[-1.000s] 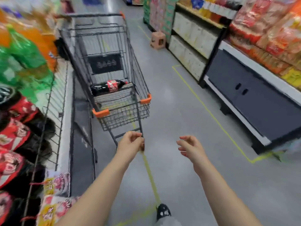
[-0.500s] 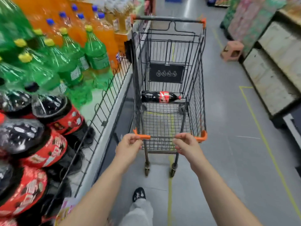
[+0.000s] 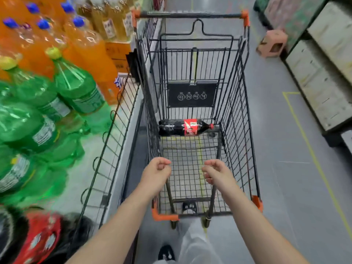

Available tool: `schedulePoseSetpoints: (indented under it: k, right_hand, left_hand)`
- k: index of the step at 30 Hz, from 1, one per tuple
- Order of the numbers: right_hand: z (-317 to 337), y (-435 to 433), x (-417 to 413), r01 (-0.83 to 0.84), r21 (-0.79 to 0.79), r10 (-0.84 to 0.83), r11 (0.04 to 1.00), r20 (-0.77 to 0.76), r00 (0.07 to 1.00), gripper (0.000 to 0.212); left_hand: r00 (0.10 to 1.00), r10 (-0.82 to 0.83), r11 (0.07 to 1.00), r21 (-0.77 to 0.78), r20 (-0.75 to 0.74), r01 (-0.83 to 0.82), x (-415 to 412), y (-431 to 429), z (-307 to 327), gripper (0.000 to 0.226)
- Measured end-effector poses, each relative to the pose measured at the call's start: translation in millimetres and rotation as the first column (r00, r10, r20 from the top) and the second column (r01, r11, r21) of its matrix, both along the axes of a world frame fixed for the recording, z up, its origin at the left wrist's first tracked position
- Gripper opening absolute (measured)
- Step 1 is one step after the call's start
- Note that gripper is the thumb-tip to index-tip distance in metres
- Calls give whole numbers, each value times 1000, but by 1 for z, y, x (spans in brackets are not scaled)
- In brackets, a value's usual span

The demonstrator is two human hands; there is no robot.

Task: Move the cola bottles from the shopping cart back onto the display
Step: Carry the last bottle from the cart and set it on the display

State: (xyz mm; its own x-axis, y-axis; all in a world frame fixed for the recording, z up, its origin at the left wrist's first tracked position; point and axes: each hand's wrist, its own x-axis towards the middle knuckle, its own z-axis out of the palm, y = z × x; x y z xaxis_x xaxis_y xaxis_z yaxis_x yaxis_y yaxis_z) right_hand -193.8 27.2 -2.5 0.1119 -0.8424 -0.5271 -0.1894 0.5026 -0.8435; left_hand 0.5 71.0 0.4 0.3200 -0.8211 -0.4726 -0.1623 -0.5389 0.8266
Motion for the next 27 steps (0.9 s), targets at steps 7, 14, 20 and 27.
schedulePoseSetpoints:
  k: [7, 14, 20, 27]
  right_hand:
    - [-39, -119, 3, -61, 95, 62, 994, -11, 998, 12]
    - [-97, -204, 7, -7, 206, 13, 979, -26, 1000, 10]
    - [-163, -249, 17, 113, 284, -99, 952, -64, 993, 24]
    - [-235, -276, 40, 312, 482, -354, 819, -5, 935, 21]
  left_hand:
    - [994, -80, 990, 126, 79, 70, 2, -112, -25, 20]
    - [941, -293, 936, 252, 171, 246, 11, -225, -80, 54]
    - [711, -595, 802, 342, 375, 490, 25, -313, -159, 77]
    - [235, -809, 563, 592, 539, 577, 34, -376, -245, 95]
